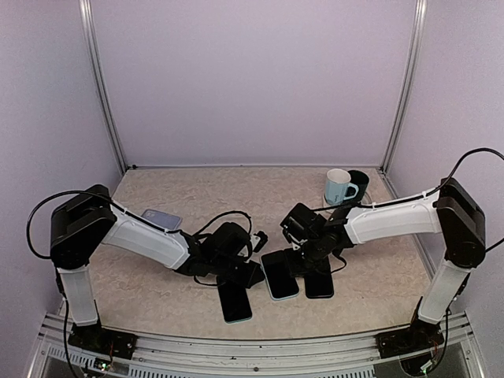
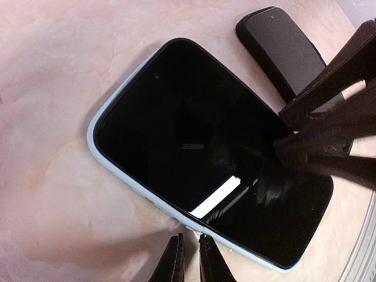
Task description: Put the phone into the phone case
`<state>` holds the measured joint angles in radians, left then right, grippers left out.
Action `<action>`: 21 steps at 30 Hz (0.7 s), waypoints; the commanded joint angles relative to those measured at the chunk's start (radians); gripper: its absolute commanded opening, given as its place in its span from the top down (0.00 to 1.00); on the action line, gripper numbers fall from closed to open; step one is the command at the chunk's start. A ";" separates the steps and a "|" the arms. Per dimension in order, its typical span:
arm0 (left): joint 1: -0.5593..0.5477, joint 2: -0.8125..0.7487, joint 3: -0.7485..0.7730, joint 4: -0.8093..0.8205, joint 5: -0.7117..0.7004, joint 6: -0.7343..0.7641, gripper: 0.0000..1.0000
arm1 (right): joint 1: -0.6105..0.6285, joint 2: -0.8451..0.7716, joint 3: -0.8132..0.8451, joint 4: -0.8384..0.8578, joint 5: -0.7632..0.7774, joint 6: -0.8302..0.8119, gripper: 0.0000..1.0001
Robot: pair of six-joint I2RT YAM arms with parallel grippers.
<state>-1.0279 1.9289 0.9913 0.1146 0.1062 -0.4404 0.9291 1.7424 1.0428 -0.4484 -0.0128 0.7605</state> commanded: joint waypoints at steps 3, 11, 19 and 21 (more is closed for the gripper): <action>0.022 -0.093 -0.016 -0.032 -0.044 0.016 0.85 | 0.042 0.038 0.186 -0.274 0.127 -0.035 0.49; 0.118 -0.282 -0.050 -0.056 -0.135 0.023 0.71 | 0.086 0.073 0.238 -0.288 0.126 0.026 0.01; 0.140 -0.335 -0.088 -0.058 -0.139 0.029 0.67 | 0.092 0.184 0.296 -0.310 0.101 0.007 0.01; 0.140 -0.335 -0.095 -0.049 -0.130 0.026 0.67 | 0.093 0.192 0.291 -0.307 0.096 0.008 0.01</action>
<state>-0.8860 1.6016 0.9218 0.0669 -0.0242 -0.4206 1.0107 1.9076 1.3216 -0.7219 0.0891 0.7658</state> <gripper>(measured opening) 0.332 0.992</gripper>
